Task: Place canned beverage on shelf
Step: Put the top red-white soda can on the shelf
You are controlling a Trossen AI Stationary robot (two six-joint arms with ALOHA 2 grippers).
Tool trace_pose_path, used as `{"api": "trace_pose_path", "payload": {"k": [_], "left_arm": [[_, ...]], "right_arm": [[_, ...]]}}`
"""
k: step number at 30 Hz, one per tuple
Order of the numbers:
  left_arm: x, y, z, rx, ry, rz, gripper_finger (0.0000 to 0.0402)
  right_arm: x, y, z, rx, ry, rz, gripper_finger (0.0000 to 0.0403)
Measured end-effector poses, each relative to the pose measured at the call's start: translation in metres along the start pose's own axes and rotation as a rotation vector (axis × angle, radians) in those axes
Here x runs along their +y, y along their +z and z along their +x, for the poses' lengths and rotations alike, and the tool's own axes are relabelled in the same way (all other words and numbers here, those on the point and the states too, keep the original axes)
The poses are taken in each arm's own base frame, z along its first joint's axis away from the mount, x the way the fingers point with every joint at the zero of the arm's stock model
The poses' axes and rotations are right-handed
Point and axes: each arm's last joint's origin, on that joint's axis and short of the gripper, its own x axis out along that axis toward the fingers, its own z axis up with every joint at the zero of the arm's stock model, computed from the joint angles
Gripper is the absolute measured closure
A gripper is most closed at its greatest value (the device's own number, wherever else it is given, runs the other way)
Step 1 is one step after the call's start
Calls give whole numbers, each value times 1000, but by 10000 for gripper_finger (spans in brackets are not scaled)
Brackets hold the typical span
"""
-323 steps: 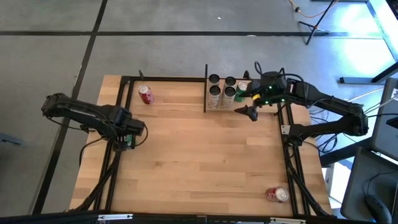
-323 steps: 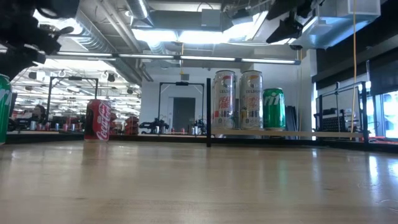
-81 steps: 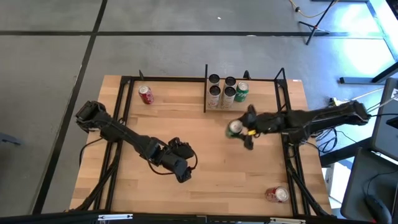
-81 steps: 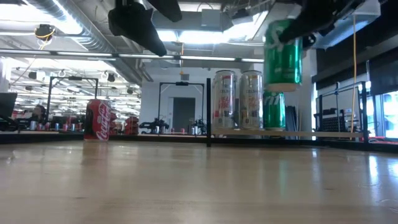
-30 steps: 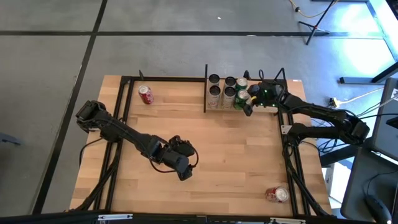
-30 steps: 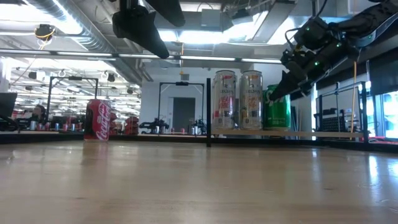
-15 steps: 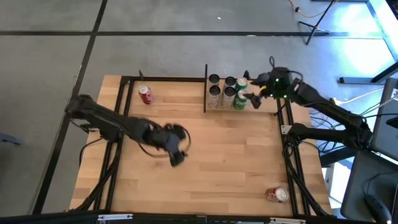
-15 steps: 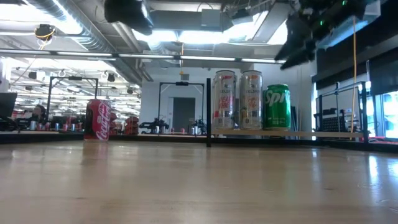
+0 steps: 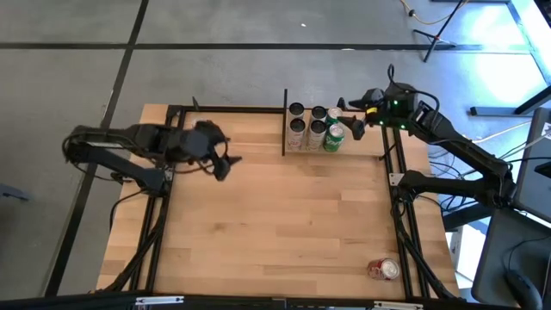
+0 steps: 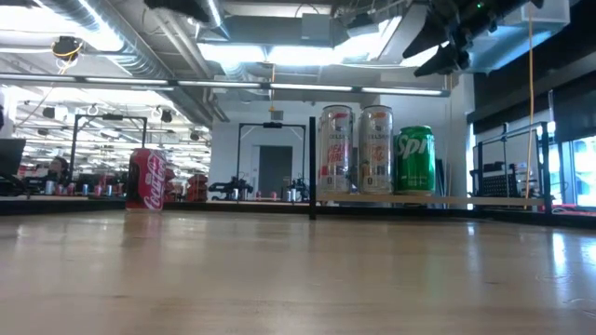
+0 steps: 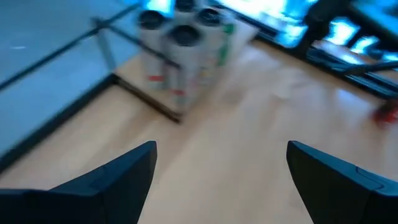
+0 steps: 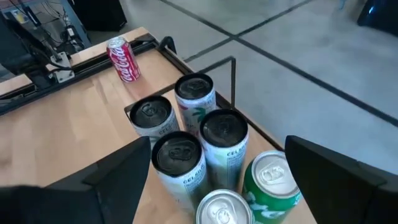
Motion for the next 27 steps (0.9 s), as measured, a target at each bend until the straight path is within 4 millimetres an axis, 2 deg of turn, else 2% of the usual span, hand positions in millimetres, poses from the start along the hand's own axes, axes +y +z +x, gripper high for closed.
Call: {"api": "trace_pose_path", "payload": {"k": [5,12,17,21,23,27], "left_arm": [[31,6,7,66,94,61,56],[95,14,17,195,302,38,43],[143,20,38,296,393,-59,6],[179,12,52,445,491,-196,8],[190,8,56,486,541,-273,9],[196,1,60,561,575,-325,9]], "right_arm": [[0,-2,0,18,-1,14,42],[0,2,1,-19,0,139,42],[0,5,2,-50,4,157,42],[0,5,2,-53,4,153,42],[0,5,2,-44,4,151,42],[0,3,2,-27,4,148,42]]}}
